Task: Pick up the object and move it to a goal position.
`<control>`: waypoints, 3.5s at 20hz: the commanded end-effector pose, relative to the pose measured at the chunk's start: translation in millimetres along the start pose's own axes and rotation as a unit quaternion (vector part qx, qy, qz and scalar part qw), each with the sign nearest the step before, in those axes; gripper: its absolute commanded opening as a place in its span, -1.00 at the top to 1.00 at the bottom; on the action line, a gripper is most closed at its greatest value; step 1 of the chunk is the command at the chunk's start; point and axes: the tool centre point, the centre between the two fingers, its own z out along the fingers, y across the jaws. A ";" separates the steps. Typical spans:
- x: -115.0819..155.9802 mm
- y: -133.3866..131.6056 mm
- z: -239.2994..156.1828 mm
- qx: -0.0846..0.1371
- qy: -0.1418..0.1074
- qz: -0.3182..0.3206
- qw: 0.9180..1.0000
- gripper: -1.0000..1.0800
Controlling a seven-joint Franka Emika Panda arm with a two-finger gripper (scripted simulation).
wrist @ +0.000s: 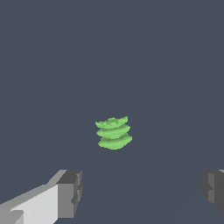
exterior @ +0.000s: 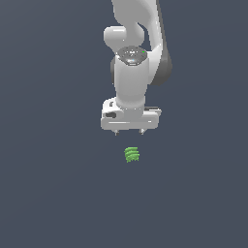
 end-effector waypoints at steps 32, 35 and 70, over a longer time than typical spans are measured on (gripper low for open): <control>7.5 -15.7 87.9 -0.003 -0.022 -0.075 0.997 -0.92; 7.0 -16.1 100.4 -0.001 -0.026 -0.084 0.996 -0.92; 3.8 -16.1 157.9 0.000 -0.028 -0.090 0.996 1.00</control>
